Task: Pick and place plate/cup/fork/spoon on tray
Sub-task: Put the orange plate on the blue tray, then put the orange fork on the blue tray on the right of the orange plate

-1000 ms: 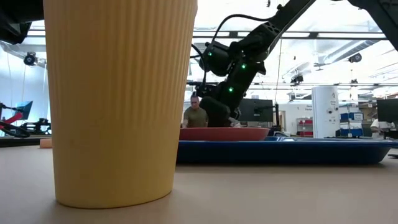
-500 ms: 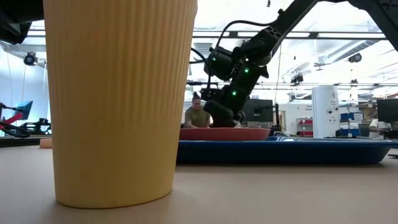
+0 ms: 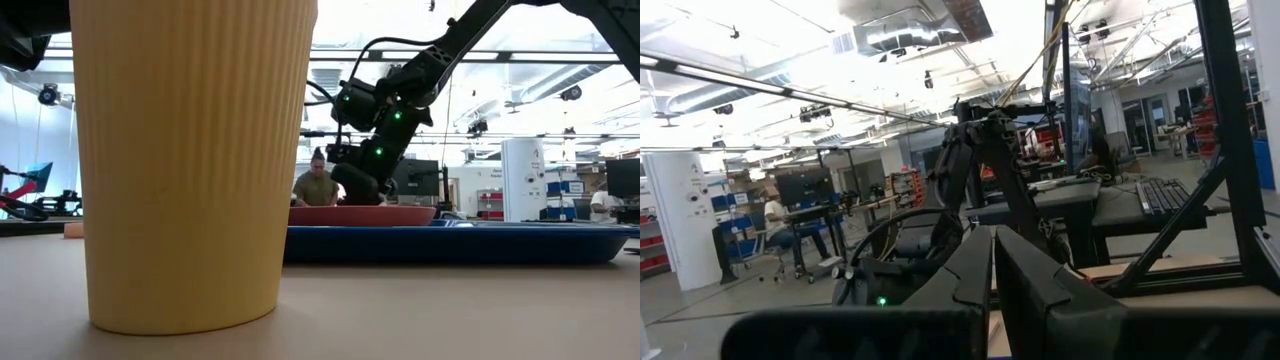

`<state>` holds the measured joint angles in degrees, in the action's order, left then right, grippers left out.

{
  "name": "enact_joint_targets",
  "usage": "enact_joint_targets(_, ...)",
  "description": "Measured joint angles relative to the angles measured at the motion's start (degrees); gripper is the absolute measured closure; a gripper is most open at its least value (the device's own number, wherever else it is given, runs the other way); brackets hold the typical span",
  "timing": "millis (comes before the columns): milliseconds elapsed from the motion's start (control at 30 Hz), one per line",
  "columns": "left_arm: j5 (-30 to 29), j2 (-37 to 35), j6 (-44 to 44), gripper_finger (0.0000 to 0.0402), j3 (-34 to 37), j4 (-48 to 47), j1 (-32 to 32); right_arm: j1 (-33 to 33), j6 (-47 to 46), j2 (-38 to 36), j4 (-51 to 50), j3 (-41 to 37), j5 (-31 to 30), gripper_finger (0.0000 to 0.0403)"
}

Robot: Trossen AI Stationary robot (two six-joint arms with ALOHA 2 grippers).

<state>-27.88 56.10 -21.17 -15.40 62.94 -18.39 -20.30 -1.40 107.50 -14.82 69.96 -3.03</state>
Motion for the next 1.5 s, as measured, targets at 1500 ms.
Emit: enact_joint_targets(1500,4.89,7.71,61.15,0.0402,-25.11,-109.37,15.69,27.61,-8.60,-54.45,5.68,-30.04,-0.02,0.0365)
